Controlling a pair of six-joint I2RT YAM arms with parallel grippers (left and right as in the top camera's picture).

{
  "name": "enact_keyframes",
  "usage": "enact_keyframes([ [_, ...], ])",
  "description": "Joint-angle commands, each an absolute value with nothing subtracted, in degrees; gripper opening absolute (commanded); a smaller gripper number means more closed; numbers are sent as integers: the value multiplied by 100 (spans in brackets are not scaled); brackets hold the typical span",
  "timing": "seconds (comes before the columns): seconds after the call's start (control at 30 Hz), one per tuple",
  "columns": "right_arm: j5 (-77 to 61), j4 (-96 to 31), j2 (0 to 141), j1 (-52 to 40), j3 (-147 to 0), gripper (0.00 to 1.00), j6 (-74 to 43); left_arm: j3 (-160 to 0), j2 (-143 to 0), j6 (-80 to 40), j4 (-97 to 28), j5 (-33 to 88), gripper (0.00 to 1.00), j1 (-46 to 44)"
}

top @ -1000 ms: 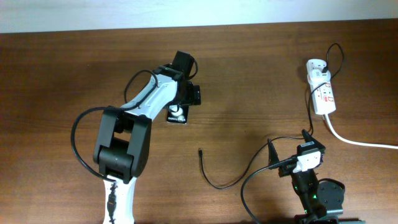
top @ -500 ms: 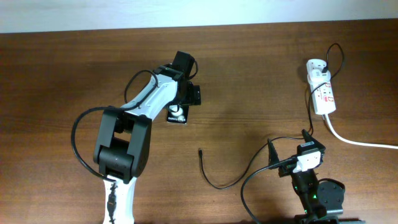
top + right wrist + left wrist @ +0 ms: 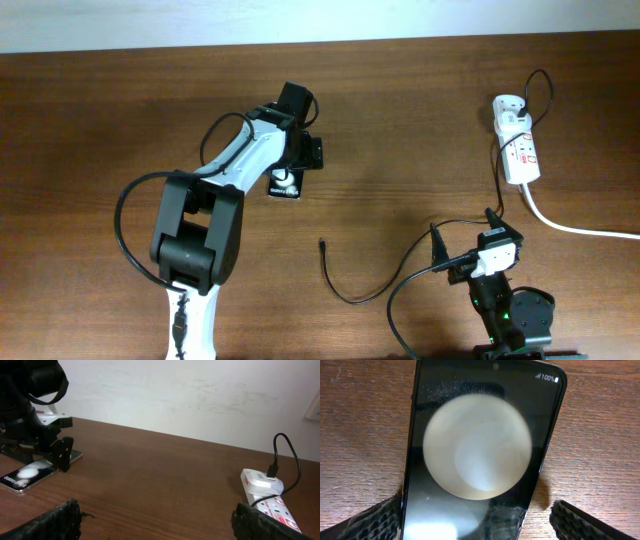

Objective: Plug charger to phone and switch on socket

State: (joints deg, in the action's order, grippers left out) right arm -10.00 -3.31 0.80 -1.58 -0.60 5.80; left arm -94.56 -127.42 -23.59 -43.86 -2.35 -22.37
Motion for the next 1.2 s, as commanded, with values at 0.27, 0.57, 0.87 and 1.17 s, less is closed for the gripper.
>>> enact_keyframes([
  [0.27, -989, -366, 36, -158, -32, 99, 556, -9181, -13319, -2285, -4482, 102, 99, -2279],
  [0.57, -987, -366, 36, -158, -32, 99, 556, -9181, -13319, -2115, -4565, -628, 99, -2272],
  [0.87, -987, -366, 36, -158, -32, 99, 556, -9181, -13319, -2117, -4567, -410, 77, -2353],
  [1.17, -989, -366, 36, -158, -32, 99, 556, -9181, -13319, -2115, -4399, -410, 92, -2355],
])
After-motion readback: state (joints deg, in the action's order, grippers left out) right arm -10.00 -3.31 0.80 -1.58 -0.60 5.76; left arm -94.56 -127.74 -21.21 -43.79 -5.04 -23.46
